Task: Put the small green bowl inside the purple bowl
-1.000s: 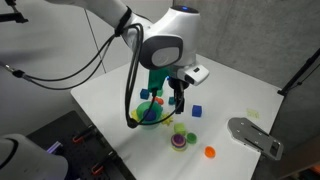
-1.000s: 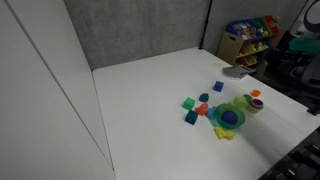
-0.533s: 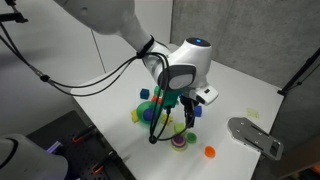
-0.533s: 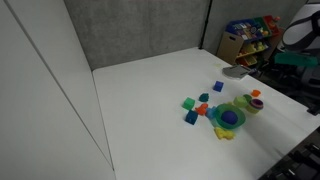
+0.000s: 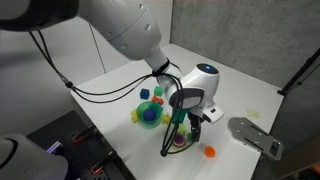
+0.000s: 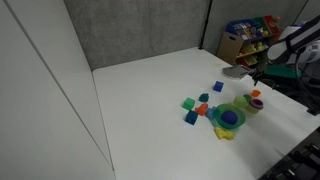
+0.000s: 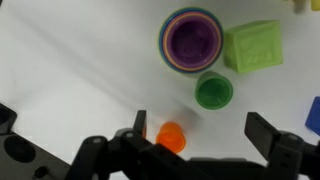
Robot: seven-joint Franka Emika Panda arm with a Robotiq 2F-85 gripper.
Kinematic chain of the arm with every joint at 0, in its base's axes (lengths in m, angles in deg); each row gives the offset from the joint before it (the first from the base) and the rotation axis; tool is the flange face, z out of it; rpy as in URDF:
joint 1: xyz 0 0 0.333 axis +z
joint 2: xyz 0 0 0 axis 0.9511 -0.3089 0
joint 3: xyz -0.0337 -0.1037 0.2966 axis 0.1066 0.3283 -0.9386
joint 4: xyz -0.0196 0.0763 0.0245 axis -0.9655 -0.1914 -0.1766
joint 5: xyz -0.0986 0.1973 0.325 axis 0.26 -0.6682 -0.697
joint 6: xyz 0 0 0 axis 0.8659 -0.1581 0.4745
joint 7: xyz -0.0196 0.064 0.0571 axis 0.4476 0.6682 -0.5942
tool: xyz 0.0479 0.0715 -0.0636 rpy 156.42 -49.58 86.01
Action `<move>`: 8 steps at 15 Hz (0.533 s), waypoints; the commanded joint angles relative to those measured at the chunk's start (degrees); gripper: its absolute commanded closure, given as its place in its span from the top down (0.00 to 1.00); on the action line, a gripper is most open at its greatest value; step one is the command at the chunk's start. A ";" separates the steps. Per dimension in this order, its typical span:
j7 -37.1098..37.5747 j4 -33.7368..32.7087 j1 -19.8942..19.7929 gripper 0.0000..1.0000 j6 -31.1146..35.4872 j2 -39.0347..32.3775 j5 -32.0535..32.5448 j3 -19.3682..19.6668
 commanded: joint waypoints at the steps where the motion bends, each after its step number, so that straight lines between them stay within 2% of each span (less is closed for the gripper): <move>1: -1.30 -5.53 -0.40 1.00 1.26 -6.47 -1.77 0.84; 8: -0.85 -11.96 -0.55 1.00 3.79 -15.98 -3.61 1.55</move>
